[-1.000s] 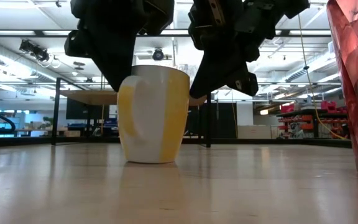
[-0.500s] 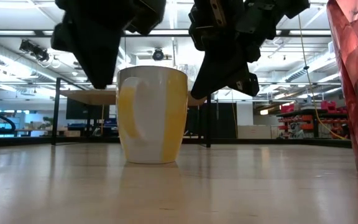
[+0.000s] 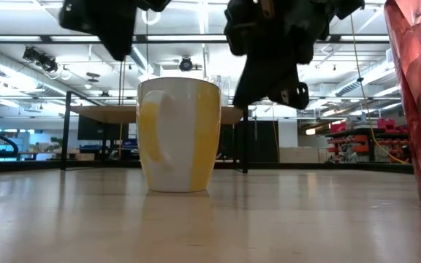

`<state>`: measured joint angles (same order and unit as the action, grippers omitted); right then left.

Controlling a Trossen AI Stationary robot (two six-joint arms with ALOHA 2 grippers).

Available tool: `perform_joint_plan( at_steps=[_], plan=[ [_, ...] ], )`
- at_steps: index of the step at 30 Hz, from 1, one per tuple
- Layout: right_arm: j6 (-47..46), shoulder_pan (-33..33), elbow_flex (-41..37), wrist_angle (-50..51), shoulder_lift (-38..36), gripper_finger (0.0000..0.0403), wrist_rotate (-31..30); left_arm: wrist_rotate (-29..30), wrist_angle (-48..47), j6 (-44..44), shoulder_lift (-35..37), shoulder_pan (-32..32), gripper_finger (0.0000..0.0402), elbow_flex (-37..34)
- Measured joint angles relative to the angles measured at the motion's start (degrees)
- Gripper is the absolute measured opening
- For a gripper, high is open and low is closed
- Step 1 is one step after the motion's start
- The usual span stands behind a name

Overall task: Stack small to large cups/mugs on shelf
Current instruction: Put the yellow mug on the shelf

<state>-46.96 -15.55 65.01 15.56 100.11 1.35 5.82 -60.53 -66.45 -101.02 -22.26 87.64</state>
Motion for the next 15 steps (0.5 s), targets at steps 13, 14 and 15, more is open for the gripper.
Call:
perform_joint_plan(
  at_steps=[13, 14, 15],
  plan=[
    [5.79, 0.0, 0.0, 10.99, -16.83, 0.0015, -8.47, -3.82, 0.59, 11.72, 0.26, 9.5, 0.0074, -0.02],
    [5.97, 0.0, 0.02, 12.2, -17.34, 0.0016, -9.03, -4.63, 1.16, 12.67, 0.16, 10.21, 0.0075, -0.04],
    [6.05, 0.0, 0.01, 13.72, -17.72, 0.0017, -9.45, -5.54, 2.42, 13.22, -0.2, 10.79, 0.0077, -0.04]
  ],
)
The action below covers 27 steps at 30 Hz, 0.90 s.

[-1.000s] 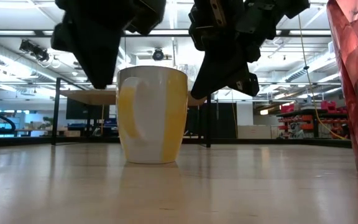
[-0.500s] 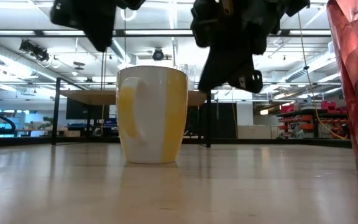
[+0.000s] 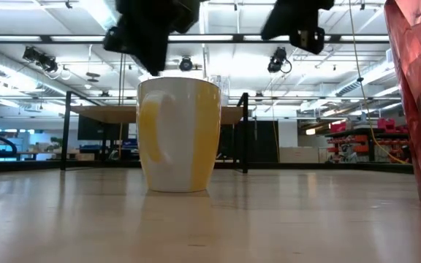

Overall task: Stack small to large cups/mugs on shelf
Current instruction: Put the yellow mug on the shelf

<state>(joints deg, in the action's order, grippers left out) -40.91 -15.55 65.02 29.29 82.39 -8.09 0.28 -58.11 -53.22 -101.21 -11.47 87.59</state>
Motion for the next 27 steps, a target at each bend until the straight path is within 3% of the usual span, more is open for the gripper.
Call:
perform_joint_plan(
  at_steps=[5, 15, 27],
  plan=[
    [0.0, 0.0, -0.01, 2.64, -0.27, 0.0027, -1.47, -2.02, 3.87, 1.98, -0.91, 2.03, 0.0097, 0.05],
    [0.0, 0.0, -0.01, 1.99, 1.22, 0.0039, -1.52, -2.52, 2.26, 4.06, -4.47, 2.68, 0.0125, -0.04],
    [0.15, 0.0, -0.03, 1.39, 1.18, 0.0039, -1.54, -4.13, 4.31, 4.47, -7.63, 2.68, 0.013, -0.02]
  ],
)
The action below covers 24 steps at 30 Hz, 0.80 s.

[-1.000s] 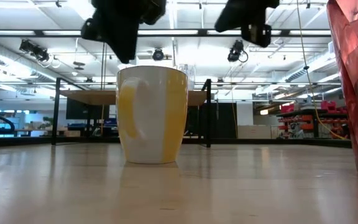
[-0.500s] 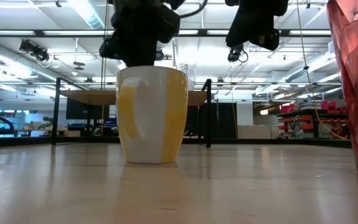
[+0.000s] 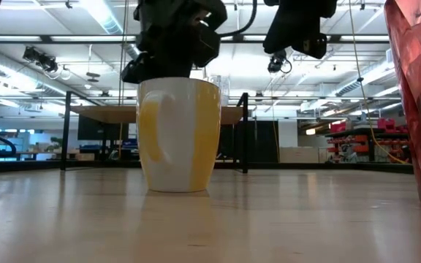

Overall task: Stack small to large cups/mugs on shelf
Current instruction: Put the yellow mug on the shelf

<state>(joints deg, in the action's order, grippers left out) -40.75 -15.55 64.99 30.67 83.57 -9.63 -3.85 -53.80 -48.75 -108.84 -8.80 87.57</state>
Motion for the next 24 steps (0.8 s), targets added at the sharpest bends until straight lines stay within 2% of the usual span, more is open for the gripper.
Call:
perform_joint_plan(
  at_steps=[9, 20, 24],
  plan=[
    [0.0, 0.0, 0.0, -0.55, -0.02, 0.0039, -0.02, 0.12, 0.82, -0.08, -0.01, 0.02, 0.0103, 0.01],
    [-0.11, 0.0, 0.0, -0.57, -0.02, 0.0038, -0.02, 0.04, 0.96, -1.6, -0.01, 0.89, 0.0019, 0.0],
    [-0.15, -0.07, 0.0, -0.56, -0.02, 0.0038, -0.02, 0.41, 0.74, -1.6, -0.01, 1.7, 0.0016, -0.02]
  ],
)
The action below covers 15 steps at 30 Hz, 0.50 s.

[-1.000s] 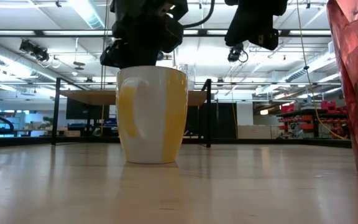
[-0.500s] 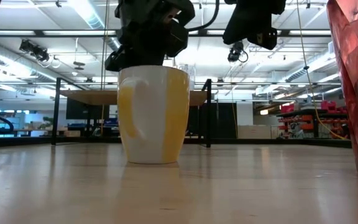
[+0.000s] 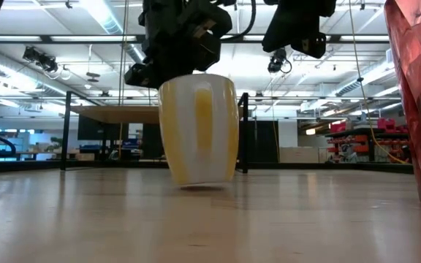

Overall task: Stack small to large cups/mugs on shelf
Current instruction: Put the yellow mug on the shelf

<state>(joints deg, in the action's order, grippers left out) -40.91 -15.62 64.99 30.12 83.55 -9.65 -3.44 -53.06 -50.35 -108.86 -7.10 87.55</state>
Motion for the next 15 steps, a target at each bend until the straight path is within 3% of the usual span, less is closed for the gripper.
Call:
perform_joint_plan(
  at_steps=[8, 15],
  plan=[
    [0.85, -0.04, -0.02, 0.34, -0.33, 0.0038, 0.42, -0.46, -2.15, 0.01, 0.54, 1.31, 0.0016, 0.48],
    [1.19, -0.02, -0.02, 1.52, -5.07, 0.0016, 0.62, -0.15, -12.54, 3.47, 1.74, 3.49, 0.0016, 6.42]
  ],
)
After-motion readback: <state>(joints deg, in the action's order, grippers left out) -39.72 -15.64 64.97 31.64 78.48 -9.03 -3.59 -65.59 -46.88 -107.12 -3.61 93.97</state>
